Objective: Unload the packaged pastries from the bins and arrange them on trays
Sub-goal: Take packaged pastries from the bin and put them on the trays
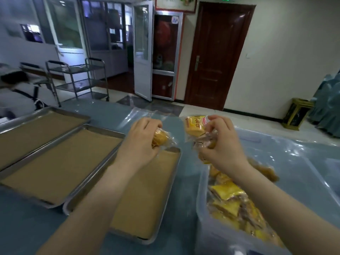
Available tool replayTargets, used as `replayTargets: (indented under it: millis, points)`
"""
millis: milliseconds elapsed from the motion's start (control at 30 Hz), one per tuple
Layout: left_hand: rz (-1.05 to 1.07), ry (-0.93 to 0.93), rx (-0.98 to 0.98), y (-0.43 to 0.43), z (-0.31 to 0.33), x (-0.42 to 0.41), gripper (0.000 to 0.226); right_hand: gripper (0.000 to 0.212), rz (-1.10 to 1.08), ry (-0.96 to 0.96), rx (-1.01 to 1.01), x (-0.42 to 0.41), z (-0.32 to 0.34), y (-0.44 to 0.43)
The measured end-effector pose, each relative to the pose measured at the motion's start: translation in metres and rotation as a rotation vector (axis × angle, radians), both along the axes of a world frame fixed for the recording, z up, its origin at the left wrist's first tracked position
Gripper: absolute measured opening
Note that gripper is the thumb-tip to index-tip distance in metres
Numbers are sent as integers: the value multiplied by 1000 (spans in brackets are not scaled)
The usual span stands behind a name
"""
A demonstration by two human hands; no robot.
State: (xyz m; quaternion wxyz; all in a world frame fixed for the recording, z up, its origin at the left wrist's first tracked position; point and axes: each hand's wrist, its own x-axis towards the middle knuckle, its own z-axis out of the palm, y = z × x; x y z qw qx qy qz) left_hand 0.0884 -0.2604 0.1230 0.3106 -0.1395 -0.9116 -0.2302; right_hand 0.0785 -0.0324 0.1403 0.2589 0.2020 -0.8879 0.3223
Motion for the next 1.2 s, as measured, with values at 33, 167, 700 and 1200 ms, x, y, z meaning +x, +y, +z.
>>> replayTargets:
  millis: [33,167,700,1200]
  points:
    - [19,-12,-10,-28,-7,7,45,43,26,12,0,2,0,-28]
    - [122,-70,-46,-158,-33,43,46,39,123,-31,-8,15,-13,-149]
    - [523,-201,121,-508,-97,127,64,44,330,-550,-307,23,-110,-514]
    - [551,-415,218,-741,-170,37,74,27,110,-797,-679,-87,-235,-776]
